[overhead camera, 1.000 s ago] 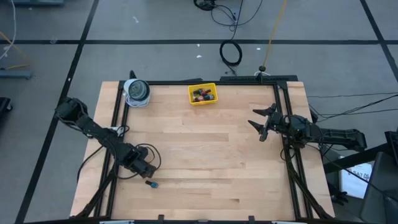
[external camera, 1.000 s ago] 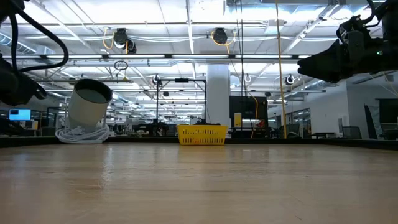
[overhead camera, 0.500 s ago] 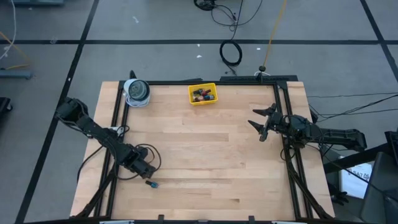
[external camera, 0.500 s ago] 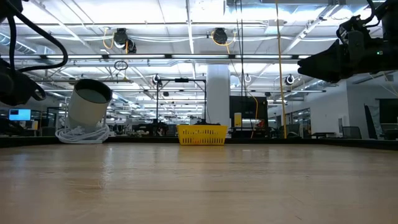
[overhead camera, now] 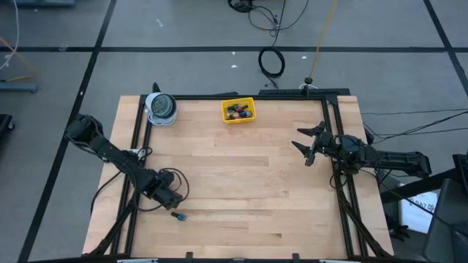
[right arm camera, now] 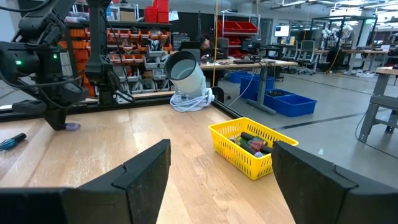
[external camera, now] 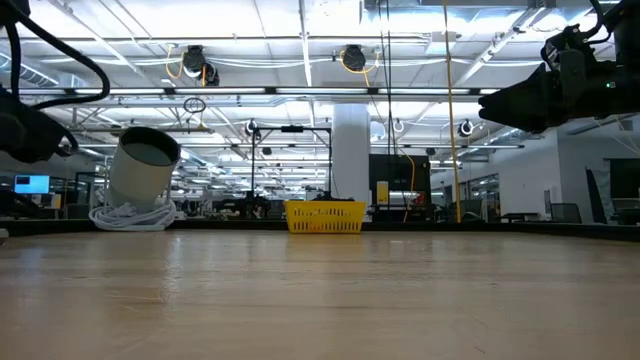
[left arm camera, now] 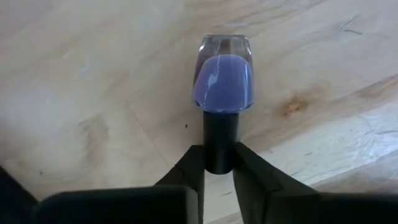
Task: Pick & Place Nail Polish
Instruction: Put the purple nail polish bottle into the yellow bin
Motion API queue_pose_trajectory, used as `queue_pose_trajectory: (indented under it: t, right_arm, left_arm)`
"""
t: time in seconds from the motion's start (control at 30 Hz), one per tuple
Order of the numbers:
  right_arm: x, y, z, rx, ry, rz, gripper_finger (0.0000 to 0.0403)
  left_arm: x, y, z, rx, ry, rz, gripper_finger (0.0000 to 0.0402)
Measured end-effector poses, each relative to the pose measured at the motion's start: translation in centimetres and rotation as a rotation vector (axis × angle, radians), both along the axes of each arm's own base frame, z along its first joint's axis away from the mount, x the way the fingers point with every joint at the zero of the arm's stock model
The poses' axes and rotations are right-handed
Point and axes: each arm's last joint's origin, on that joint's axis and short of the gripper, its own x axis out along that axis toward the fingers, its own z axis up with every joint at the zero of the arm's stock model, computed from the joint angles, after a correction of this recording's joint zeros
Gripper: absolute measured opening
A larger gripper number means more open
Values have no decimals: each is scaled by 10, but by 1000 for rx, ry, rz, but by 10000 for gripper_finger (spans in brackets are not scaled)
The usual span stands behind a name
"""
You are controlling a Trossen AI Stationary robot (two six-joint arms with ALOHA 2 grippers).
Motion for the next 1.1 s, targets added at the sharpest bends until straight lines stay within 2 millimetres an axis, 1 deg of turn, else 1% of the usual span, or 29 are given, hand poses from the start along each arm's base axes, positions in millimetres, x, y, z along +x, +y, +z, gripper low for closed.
queue_pose_trajectory:
  t: [0.1,0.27,0.33,0.53,0.6,0.77,0.87,0.97,1.1]
  right_arm:
    - [0,0,0,0,0,0,267]
    - [0,0,0,0,0,0,267]
    - [0,0,0,0,1,0,267]
    - [0,0,0,0,1,0,267]
    - [0,0,0,0,0,0,267]
    - [0,0,0,0,0,0,267]
    - [0,0,0,0,1,0,267]
    - [0,0,0,0,0,0,267]
    - [0,0,0,0,1,0,267]
  left_arm:
    - [0,0,0,17,-14,-25,33]
    - [2,2,0,82,-60,-38,33]
    - [2,3,0,104,-79,-70,33]
    - [14,1,8,292,-238,-183,33]
    - [22,-1,16,336,-314,-217,33]
    - [38,-2,26,391,-427,-298,33]
    - [53,-3,34,412,-533,-352,35]
    - [69,-4,44,438,-664,-437,35]
    - [93,-7,65,485,-915,-574,33]
